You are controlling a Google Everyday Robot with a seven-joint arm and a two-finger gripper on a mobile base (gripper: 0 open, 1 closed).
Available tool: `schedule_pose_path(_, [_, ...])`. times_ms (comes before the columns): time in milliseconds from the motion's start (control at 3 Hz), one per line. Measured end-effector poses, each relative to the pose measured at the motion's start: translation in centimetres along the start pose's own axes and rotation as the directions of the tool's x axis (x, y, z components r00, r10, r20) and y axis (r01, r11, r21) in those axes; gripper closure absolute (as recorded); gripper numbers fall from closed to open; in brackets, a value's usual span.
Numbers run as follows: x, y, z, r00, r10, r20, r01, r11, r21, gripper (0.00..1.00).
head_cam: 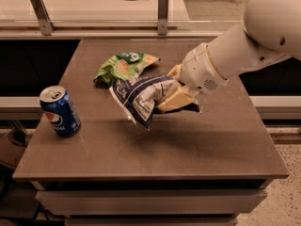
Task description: Move blue chip bag near pepsi can
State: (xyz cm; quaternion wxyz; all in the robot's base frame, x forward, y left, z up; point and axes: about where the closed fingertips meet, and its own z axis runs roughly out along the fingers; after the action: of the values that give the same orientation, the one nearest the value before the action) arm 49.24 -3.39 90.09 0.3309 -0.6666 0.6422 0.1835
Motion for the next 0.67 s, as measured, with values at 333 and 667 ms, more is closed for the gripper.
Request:
schedule_pose_path(333, [-2.5,1.7,1.4,0.999,-0.042,0.006,0.042,0.9984,-0.039,1.0])
schedule_pose_path(667, [-4.4,2.9,3.2,0.997,-0.069,0.031,0.072,0.9922,-0.102,1.0])
